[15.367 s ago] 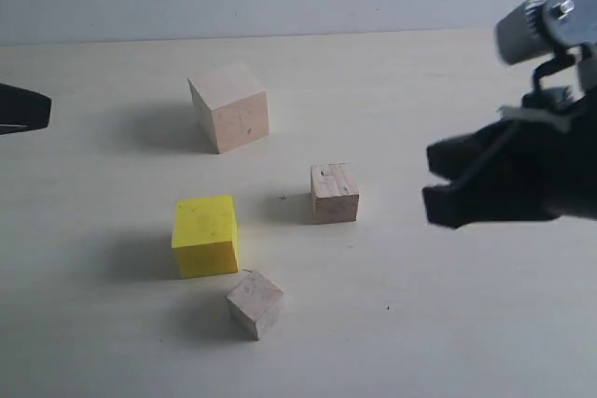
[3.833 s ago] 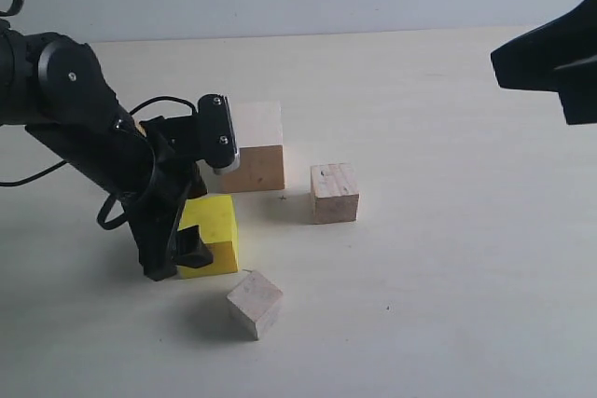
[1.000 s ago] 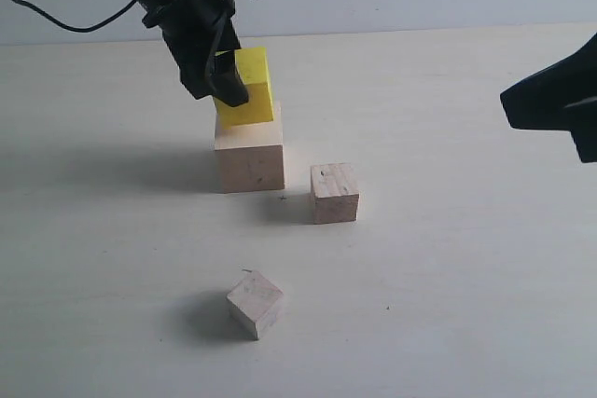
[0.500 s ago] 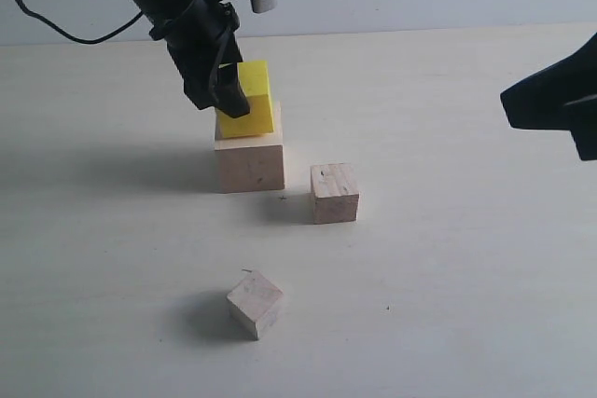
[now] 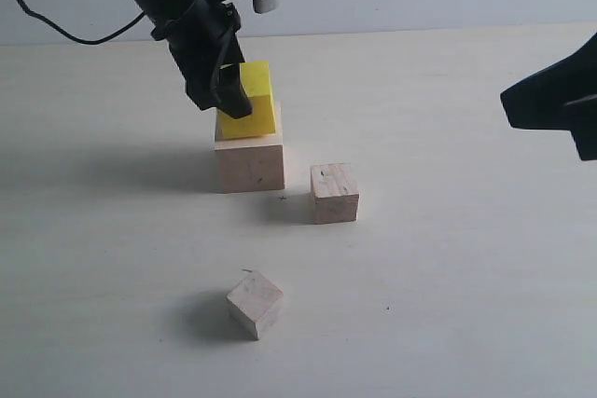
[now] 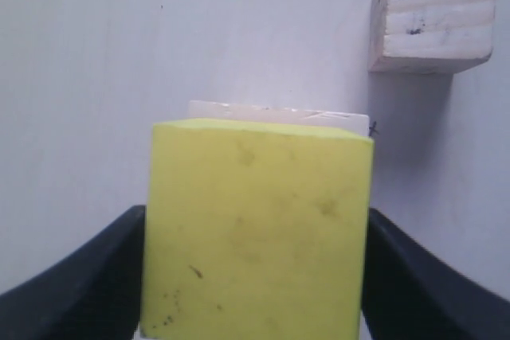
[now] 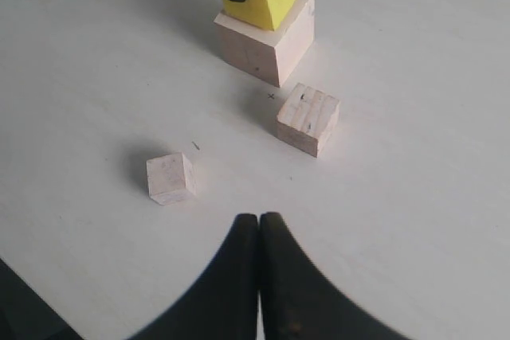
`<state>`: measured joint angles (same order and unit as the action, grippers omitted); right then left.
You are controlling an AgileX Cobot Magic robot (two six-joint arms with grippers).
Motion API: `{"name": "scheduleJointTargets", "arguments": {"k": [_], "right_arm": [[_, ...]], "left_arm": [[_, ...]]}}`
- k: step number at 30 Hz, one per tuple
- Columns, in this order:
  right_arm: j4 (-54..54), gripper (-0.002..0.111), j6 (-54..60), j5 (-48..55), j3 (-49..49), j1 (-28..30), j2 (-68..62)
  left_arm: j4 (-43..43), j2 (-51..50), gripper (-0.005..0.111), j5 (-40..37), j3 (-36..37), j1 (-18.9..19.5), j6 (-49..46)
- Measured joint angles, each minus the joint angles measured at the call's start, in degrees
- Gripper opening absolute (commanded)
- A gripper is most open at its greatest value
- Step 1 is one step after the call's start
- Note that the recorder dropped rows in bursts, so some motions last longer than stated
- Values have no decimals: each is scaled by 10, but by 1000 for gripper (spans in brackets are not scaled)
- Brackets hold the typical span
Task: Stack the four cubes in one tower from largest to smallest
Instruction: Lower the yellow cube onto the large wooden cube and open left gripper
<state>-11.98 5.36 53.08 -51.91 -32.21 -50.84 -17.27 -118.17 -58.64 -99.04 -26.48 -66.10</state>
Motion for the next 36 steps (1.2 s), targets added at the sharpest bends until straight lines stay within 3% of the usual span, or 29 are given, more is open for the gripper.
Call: {"name": "scheduleJointTargets", "arguments": {"k": [24, 27, 33, 36], "right_arm": [[0, 0, 0, 0, 0, 0, 0], [0, 0, 0, 0, 0, 0, 0], [0, 0, 0, 0, 0, 0, 0], [0, 0, 0, 0, 0, 0, 0]], "left_arm": [[1, -3, 0, -4, 6, 0, 15], [1, -3, 11, -4, 6, 0, 16], [1, -3, 52, -4, 6, 0, 7], [1, -3, 57, -3, 6, 0, 6]]}}
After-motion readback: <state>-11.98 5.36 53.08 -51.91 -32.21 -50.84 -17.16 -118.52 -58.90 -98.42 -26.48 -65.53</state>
